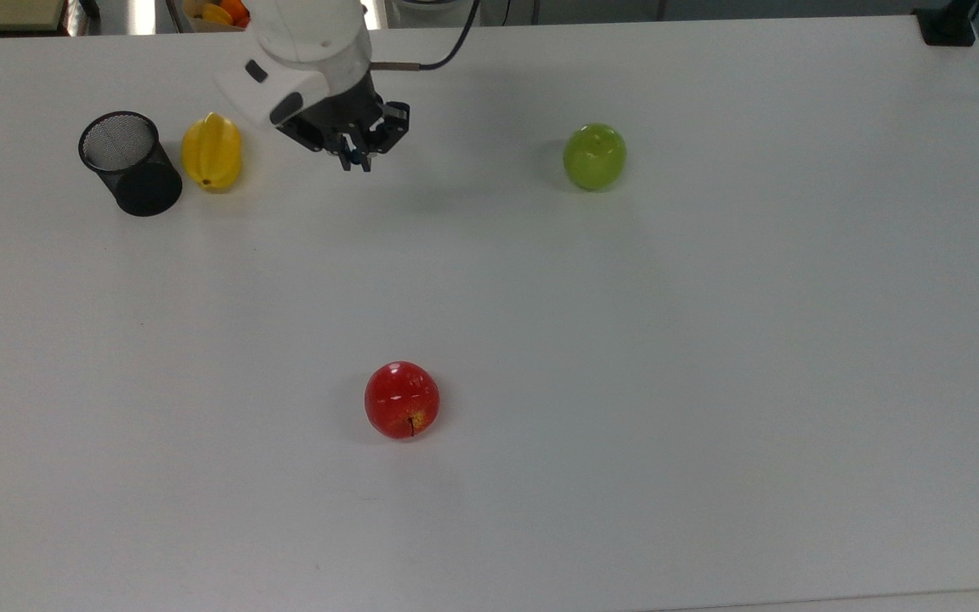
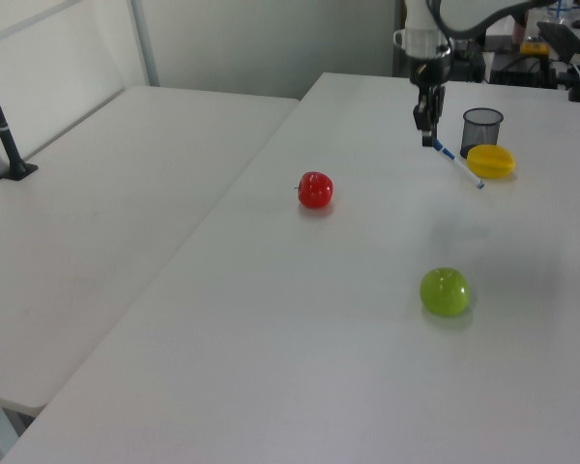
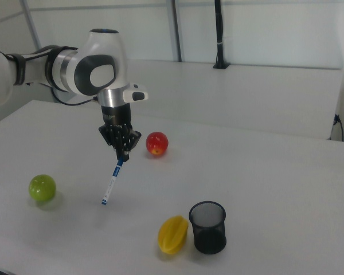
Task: Take marker pen
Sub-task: 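Lower the marker and open the gripper to drop it on the table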
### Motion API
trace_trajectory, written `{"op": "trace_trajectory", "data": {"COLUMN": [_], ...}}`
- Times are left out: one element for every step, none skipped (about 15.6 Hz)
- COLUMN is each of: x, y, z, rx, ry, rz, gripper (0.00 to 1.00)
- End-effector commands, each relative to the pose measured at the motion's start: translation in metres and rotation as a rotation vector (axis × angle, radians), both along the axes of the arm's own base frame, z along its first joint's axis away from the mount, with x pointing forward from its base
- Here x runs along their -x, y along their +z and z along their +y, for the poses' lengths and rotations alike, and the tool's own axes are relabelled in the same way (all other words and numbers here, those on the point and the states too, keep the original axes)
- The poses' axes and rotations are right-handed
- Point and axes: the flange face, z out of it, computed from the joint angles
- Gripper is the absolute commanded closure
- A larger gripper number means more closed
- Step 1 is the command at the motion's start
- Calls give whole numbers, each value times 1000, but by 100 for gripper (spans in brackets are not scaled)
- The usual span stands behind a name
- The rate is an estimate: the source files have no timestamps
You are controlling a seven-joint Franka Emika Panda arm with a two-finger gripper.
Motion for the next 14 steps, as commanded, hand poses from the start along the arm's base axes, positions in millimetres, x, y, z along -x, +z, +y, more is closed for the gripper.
{"op": "trace_trajectory", "data": {"x": [5, 6, 7, 8, 9, 10, 11, 12, 14, 15, 16, 16, 16, 16], "y": [-29, -38, -49, -57, -63, -71, -78, -83, -88, -94, -99, -101, -107, -110], "z": [24, 28, 33, 39, 47, 52, 55, 55, 58, 60, 60, 60, 61, 63], "rx": [39, 45, 50, 54, 56, 62, 65, 70, 73, 74, 75, 75, 76, 76], "ry": [14, 13, 18, 22, 24, 20, 16, 9, 3, -4, -13, -22, -21, -18], "rz": [68, 82, 98, 111, 122, 133, 142, 146, 151, 146, 143, 138, 144, 147], "gripper": [88, 88, 88, 87, 87, 86, 85, 83, 82, 81, 80, 79, 75, 70]}}
